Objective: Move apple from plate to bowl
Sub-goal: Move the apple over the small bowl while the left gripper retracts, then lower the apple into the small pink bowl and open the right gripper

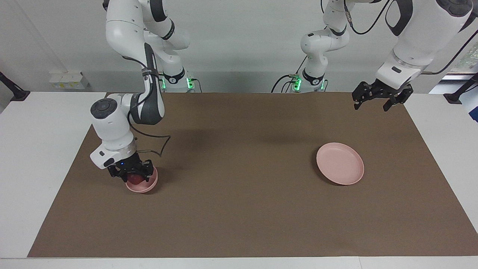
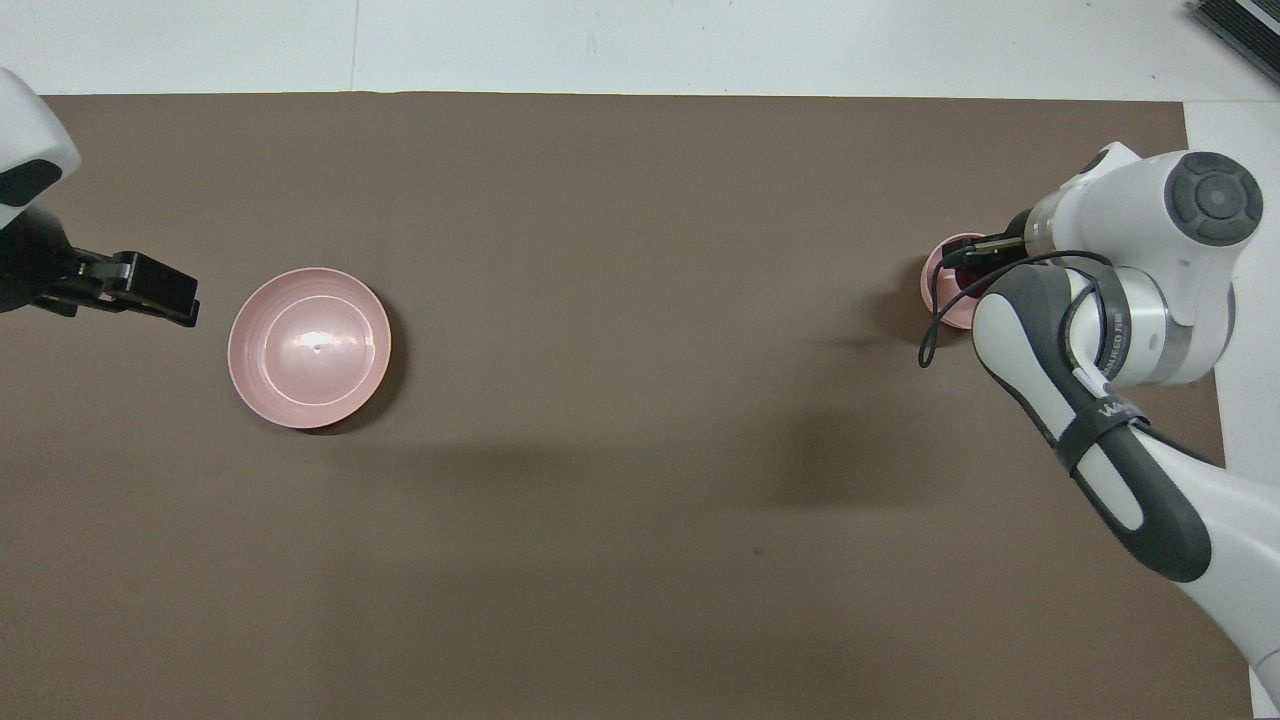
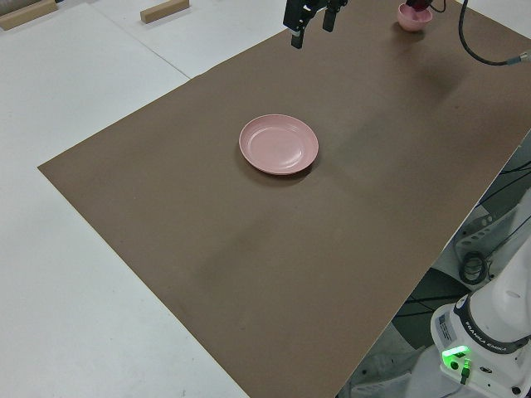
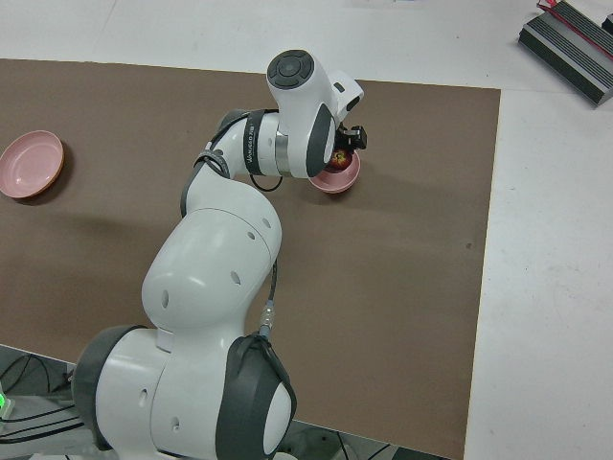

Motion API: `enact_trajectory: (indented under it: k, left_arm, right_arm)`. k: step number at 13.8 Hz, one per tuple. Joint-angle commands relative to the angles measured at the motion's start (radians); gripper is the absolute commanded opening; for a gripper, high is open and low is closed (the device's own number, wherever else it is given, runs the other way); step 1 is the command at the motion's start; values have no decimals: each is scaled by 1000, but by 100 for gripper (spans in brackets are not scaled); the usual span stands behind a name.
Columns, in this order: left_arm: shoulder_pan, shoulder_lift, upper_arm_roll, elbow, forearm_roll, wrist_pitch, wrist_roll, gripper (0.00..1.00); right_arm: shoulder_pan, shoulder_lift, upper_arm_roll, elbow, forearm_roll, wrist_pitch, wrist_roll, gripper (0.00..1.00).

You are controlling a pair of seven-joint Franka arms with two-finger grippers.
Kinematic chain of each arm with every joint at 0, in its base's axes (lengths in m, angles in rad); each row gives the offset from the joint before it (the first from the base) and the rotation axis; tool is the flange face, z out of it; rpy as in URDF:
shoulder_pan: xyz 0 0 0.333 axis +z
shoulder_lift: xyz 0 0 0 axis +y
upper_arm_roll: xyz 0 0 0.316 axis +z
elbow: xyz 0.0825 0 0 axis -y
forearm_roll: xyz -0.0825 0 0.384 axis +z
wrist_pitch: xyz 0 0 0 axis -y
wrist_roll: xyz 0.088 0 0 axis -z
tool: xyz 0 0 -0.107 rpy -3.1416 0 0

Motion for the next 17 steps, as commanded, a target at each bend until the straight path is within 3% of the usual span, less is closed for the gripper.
enact_trajectory:
  k: [1, 9, 13, 17]
  left_arm:
    - [33, -17, -10, 0, -1, -33, 20, 100]
    - [42, -17, -7, -1, -3, -27, 20, 100]
    - [28, -20, 1, -3, 3, -37, 19, 100]
    - [-128, -21, 183, -3, -1, -22, 20, 100]
  right_arm:
    - [-3, 5, 5, -1, -27, 12, 35, 100]
    - [-16, 1, 7, 6, -8, 7, 35, 100]
    - [-24, -39, 5, 33, -7, 7, 72, 100]
    - [-15, -151, 10, 33, -5, -55, 198, 100]
